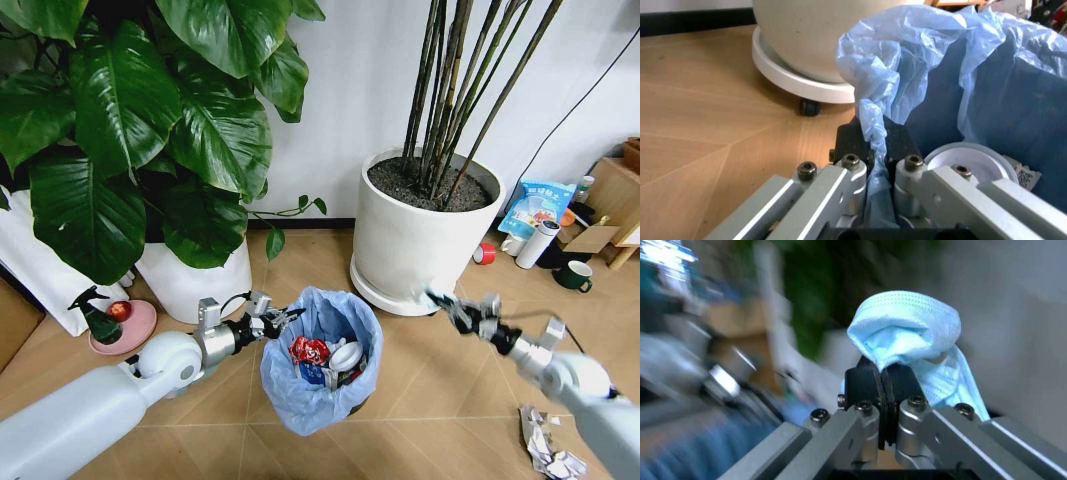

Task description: Pick up the trash bin and place the garbage on the floor into it.

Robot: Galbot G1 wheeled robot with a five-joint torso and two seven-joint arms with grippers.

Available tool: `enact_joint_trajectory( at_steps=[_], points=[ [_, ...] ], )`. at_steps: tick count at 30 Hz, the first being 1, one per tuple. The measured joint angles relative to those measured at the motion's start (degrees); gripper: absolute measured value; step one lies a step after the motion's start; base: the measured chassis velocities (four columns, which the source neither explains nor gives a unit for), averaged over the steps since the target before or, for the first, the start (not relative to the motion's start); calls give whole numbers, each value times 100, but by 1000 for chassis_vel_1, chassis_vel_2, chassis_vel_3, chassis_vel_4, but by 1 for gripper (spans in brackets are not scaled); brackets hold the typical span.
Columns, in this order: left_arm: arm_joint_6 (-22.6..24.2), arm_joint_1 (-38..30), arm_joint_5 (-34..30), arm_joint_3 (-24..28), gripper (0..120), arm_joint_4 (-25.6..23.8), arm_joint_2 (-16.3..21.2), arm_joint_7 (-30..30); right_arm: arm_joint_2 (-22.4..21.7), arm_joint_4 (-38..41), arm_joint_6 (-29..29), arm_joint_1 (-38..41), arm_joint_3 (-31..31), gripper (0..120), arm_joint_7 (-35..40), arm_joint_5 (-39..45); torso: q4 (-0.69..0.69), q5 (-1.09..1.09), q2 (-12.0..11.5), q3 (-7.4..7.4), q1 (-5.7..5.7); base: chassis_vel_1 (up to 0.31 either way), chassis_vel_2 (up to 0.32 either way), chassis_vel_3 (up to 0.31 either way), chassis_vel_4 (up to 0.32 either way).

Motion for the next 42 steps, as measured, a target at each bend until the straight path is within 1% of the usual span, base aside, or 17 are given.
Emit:
enact_joint_trajectory(
  at_steps=[2, 3, 4, 7, 15, 24, 27, 28, 30, 31, 34, 36, 37, 38, 39, 40, 42],
  points=[
    [-1, -40, 14, 81, 0, 9, -8, 0, -12, 300, -127, 301, -368, 0, -84, 163, -1, -1, 0, 1, 0, 0, 0, 0, 0],
    [-1, -40, 14, 81, 0, 9, -8, 0, -12, 300, -127, 301, -368, 0, -84, 163, -1, -1, 0, 1, 0, 0, 0, 0, 0],
    [-2, -58, 18, 115, 0, 11, -5, 0, -12, 392, -143, 426, -557, 0, -139, 200, 0, 3, 0, 1, 0, 0, 0, 0, 0],
    [-10, -111, 31, 209, 0, 38, 4, 5, -36, 489, -158, 721, -1139, 0, -410, 232, -1, 1, 0, 1, 0, 0, 0, 0, 0],
    [-17, -252, 33, 361, 0, 87, -61, 17, -203, 310, -222, 1007, -1794, 0, -972, 170, -4, 2, 0, 1, 0, 0, 0, 0, 0],
    [-10, -373, 14, 494, 0, 66, -105, 20, -248, -79, -248, 1340, -2259, 0, -909, -178, -4, 2, 0, 1, 1, 0, 0, 0, 0],
    [-7, -376, 14, 520, 0, 54, -97, 21, -197, -202, -242, 1458, -2418, 14, -864, -296, -3, 3, -1, 1, 1, 0, 0, 0, 0],
    [-7, -376, 14, 520, 0, 54, -97, 21, -197, -202, -242, 1458, -2418, 14, -864, -296, -3, 3, -1, 1, 1, 0, 0, 0, 0],
    [-6, -388, 10, 520, 0, 53, -100, 22, -161, -231, -242, 1521, -2492, 22, -842, -310, -3, 2, -1, 1, 1, 0, 0, 0, 0],
    [-6, -388, 10, 520, 0, 53, -100, 22, -161, -231, -242, 1521, -2492, 22, -842, -310, -3, 2, -1, 1, 1, 0, 0, 0, 0],
    [-4, -452, -13, 525, 0, 48, -108, 21, -101, -248, -259, 1688, -2629, 39, -822, -324, -3, 2, 0, 1, 1, 0, 0, 0, 0],
    [-3, -468, -22, 530, 0, 48, -111, 21, -85, -250, -271, 1730, -2656, 41, -822, -323, -3, 2, -1, 1, 1, 0, 0, 0, 0],
    [-3, -487, -27, 538, 0, 48, -114, 22, -75, -254, -296, 1796, -2702, 49, -826, -328, -3, 2, -1, 1, 1, 0, 0, 0, 0],
    [-3, -493, -27, 542, 0, 48, -114, 22, -75, -257, -310, 1835, -2726, 50, -828, -343, -3, 2, 0, 1, 1, 0, 0, 0, 0],
    [-3, -502, -27, 552, 0, 49, -114, 23, -78, -260, -324, 1888, -2758, 55, -832, -373, -3, 2, 0, 1, 1, 0, 0, 0, 0],
    [-3, -502, -27, 552, 0, 49, -114, 23, -78, -260, -324, 1888, -2758, 55, -832, -373, -3, 2, 0, 1, 1, 0, 0, 0, 0],
    [-2, -506, -26, 574, 0, 48, -109, 45, -119, -262, -360, 2066, -2871, 65, -840, -435, -3, 2, -1, 1, 1, 0, 0, 0, 0]
  ],
)
